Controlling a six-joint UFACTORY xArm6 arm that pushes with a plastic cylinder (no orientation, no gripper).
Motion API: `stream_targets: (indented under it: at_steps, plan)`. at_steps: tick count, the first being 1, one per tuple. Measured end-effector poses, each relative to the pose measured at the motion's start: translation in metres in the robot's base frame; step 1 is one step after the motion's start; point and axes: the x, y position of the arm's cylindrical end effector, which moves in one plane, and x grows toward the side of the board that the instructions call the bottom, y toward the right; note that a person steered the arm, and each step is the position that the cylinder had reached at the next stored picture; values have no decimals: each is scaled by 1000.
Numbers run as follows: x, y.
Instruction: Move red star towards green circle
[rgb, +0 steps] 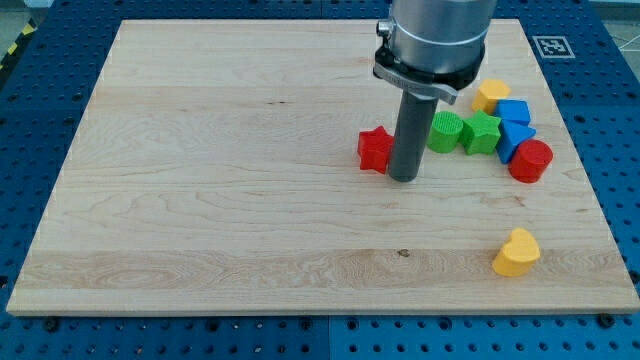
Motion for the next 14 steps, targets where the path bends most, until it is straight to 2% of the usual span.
stream_targets:
  at_steps: [1, 2, 3, 10, 14]
  plan:
    - [14, -23]
    - [5, -63]
    - [-7, -70]
    - [-14, -51]
    - [-36, -48]
